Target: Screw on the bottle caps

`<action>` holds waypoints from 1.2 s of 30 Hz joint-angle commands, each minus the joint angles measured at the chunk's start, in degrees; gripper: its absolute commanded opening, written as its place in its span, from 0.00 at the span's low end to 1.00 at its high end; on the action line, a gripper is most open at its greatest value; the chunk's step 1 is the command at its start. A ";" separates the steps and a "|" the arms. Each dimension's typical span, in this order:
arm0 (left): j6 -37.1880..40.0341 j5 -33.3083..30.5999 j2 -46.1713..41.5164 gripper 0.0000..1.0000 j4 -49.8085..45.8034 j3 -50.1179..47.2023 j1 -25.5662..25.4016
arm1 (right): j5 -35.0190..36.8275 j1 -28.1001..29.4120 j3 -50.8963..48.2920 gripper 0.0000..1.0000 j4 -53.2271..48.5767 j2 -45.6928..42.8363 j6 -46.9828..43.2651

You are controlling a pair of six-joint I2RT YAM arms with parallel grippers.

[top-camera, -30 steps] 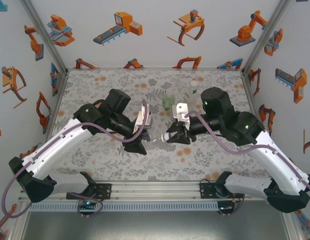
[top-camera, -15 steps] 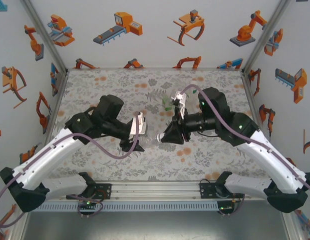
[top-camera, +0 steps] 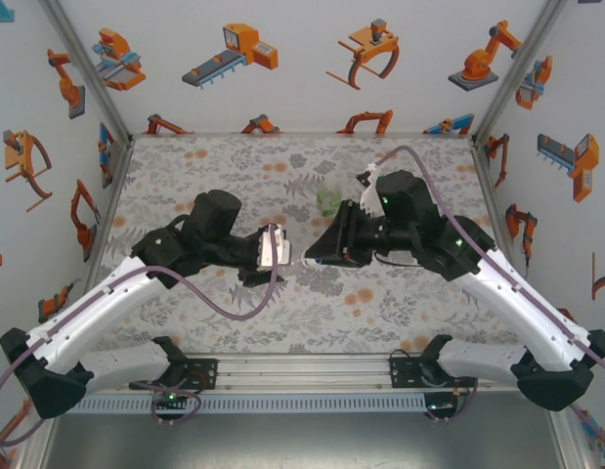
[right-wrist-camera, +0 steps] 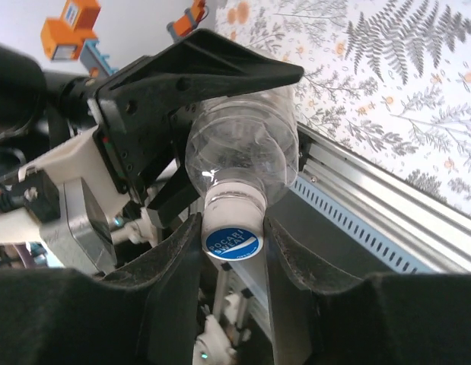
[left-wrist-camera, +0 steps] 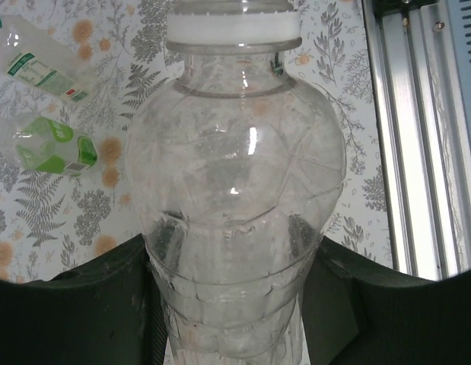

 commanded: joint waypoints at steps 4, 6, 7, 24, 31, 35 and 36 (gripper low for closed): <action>-0.84 -1.03 0.27 0.00 9.47 0.89 -0.32 | 4.04 1.18 0.09 0.23 -4.76 0.55 6.01; -0.85 -1.05 0.21 0.00 8.59 1.01 -0.31 | 4.39 1.11 -0.32 0.28 -3.26 0.28 5.73; -0.80 -1.10 0.28 0.00 8.24 0.97 -0.32 | 4.68 1.18 -0.40 0.28 -2.38 0.09 5.14; -0.58 -0.73 1.66 0.00 7.08 1.34 -0.40 | 8.87 1.10 1.88 0.60 0.05 -1.90 -2.40; -0.71 1.39 1.67 0.00 7.05 1.86 -0.40 | 10.64 1.10 1.81 0.69 3.70 -4.91 -12.87; -1.19 3.91 1.40 0.00 6.48 2.61 -0.40 | 13.64 1.10 0.18 0.63 5.48 -8.71 -25.69; -1.35 4.61 1.35 0.00 6.30 2.73 -0.40 | 12.95 1.07 -0.78 0.62 7.38 -10.28 -30.10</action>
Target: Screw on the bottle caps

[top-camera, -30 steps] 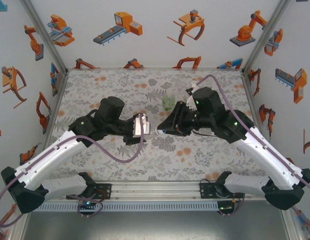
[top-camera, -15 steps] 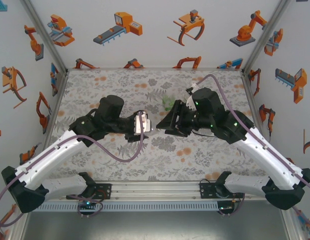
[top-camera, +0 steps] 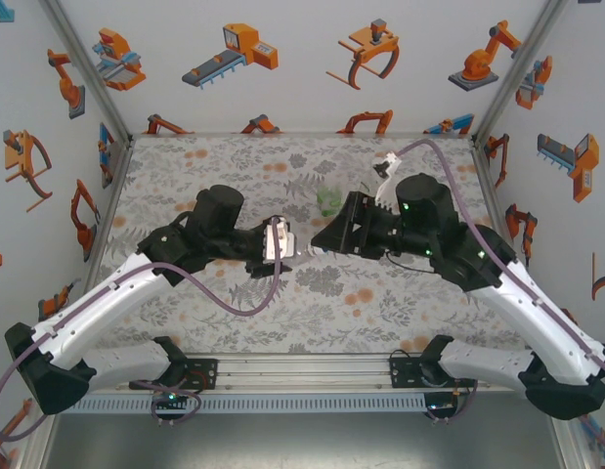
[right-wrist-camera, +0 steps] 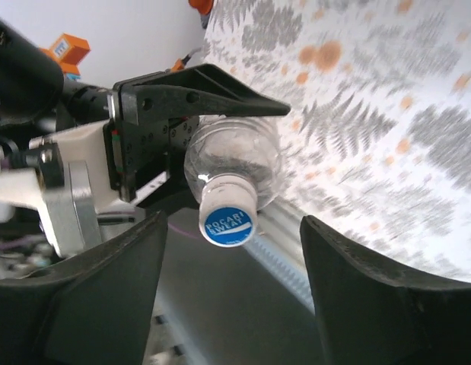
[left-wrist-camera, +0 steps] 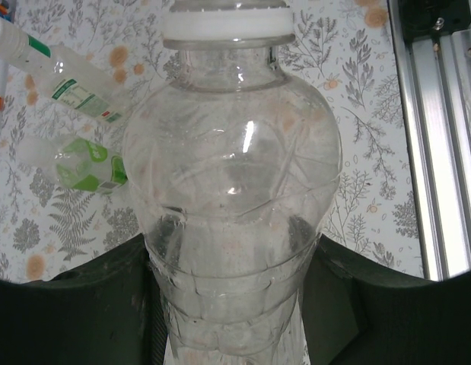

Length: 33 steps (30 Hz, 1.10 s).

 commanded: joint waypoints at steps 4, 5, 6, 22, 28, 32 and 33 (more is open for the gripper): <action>-1.60 5.88 -0.04 0.00 -0.18 2.84 -0.23 | -4.31 0.29 -5.64 0.62 13.87 -8.19 -29.12; -1.81 6.13 -0.03 0.00 -0.24 2.97 -0.23 | -6.37 0.33 -6.23 0.62 15.02 -8.76 -32.68; -1.97 6.43 -0.04 0.00 -0.45 3.10 -0.23 | -8.77 0.33 -6.59 0.62 15.69 -9.02 -36.31; -3.22 4.61 -0.88 0.00 -1.15 3.46 -0.81 | -20.49 0.33 -6.88 0.61 14.03 -5.00 -56.72; -3.11 3.92 -1.06 0.00 -1.51 3.29 -0.84 | -21.30 0.27 -7.74 0.52 15.11 -4.32 -56.43; -3.05 3.91 -1.13 0.00 -1.51 3.24 -0.92 | -20.81 0.33 -8.27 0.51 15.24 -4.31 -56.11; -3.07 3.91 -1.05 0.00 -1.48 3.20 -0.93 | -20.64 0.33 -8.36 0.50 15.55 -4.30 -55.83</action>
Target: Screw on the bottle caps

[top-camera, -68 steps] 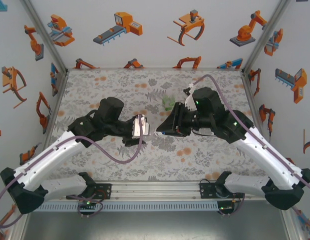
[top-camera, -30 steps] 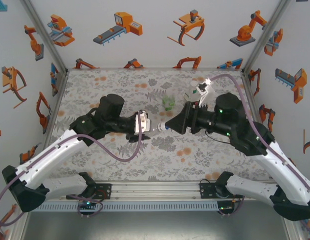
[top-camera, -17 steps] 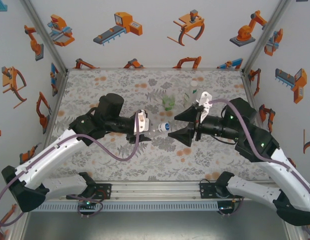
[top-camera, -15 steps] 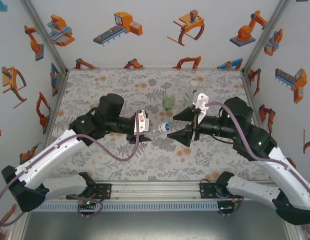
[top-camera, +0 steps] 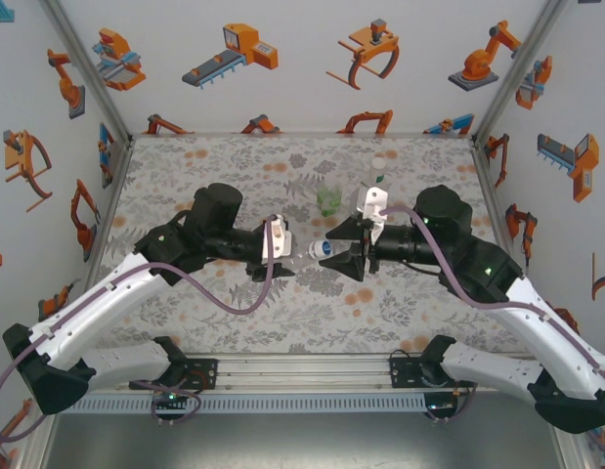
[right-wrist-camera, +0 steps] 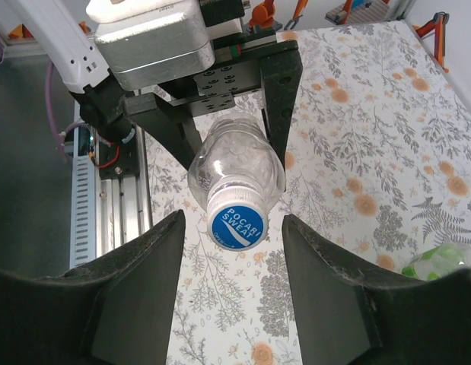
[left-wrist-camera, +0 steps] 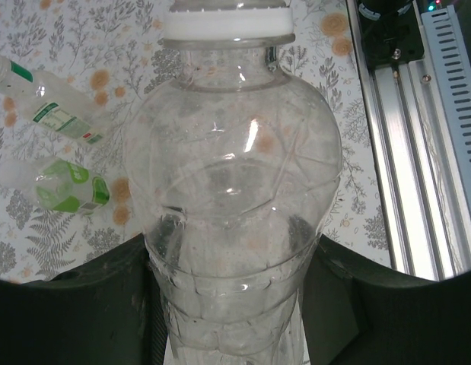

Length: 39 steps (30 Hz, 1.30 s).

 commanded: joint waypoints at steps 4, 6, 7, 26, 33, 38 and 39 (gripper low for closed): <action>-0.43 0.53 -0.97 0.00 -0.65 1.97 -0.38 | -0.72 0.29 -1.00 0.47 2.94 -0.10 -0.01; -0.35 0.52 -0.96 0.00 -0.63 1.92 -0.38 | -0.55 0.33 -1.25 0.46 2.88 0.01 -0.05; -0.37 0.52 -1.03 0.00 -0.63 1.88 -0.40 | -0.46 0.32 -1.35 0.46 2.95 0.02 -0.05; -0.88 7.04 0.83 0.00 -6.01 5.31 -0.39 | -7.35 0.36 2.46 0.00 -8.46 -0.91 -14.59; -2.29 13.31 2.93 0.00 -11.07 7.18 -0.45 | -8.41 0.51 4.05 0.00 -12.42 -2.03 -24.29; -2.73 15.61 3.97 0.00 -14.08 8.30 -0.38 | -9.09 0.59 5.48 0.00 -14.70 -1.92 -28.51; -2.85 15.80 4.23 0.00 -14.62 8.61 -0.40 | -9.55 0.60 5.87 0.00 -15.24 -1.68 -29.16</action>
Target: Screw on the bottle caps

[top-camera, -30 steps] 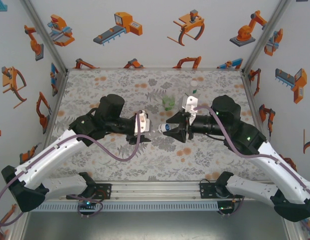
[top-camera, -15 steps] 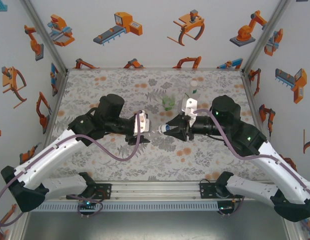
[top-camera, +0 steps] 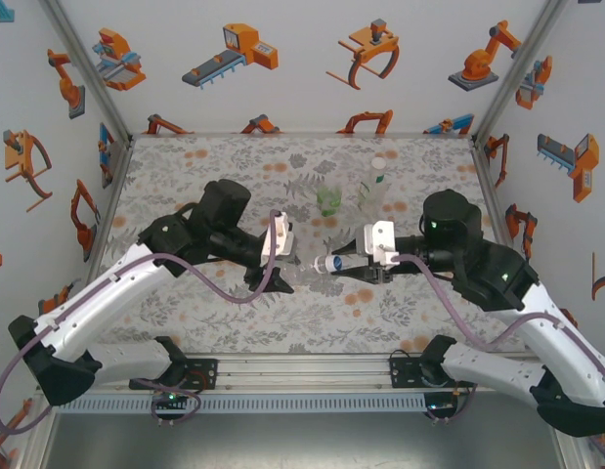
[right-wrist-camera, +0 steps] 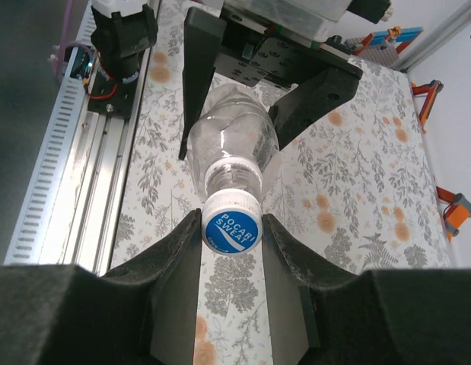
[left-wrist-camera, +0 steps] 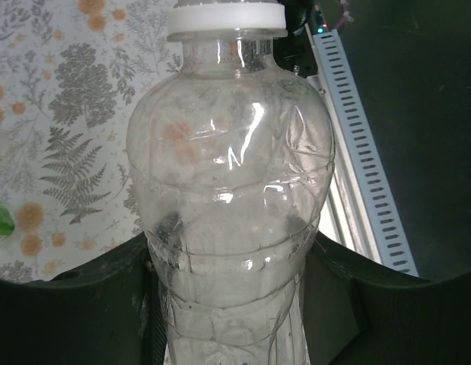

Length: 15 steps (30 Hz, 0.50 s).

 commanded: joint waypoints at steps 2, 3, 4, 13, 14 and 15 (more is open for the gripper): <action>-1.06 4.75 0.68 0.00 -3.89 2.79 -0.13 | -2.52 0.56 2.79 0.00 -3.69 0.75 -5.58; -1.11 4.76 0.77 0.00 -4.16 2.95 -0.17 | -2.56 0.69 3.04 0.00 -3.93 1.16 -5.68; -1.13 4.76 0.88 0.00 -4.34 2.95 -0.14 | -2.59 0.78 3.11 0.00 -3.78 1.35 -5.73; -1.08 4.76 1.47 0.00 -4.80 3.25 -0.21 | -4.52 1.78 2.93 0.00 -0.67 2.52 -4.99; -1.09 4.76 1.62 0.00 -4.80 3.39 -0.16 | -4.91 1.92 2.98 0.00 -0.51 2.55 -4.74; -1.15 4.76 1.73 0.00 -4.89 3.48 -0.15 | -5.27 1.96 2.93 0.00 -0.39 2.68 -4.63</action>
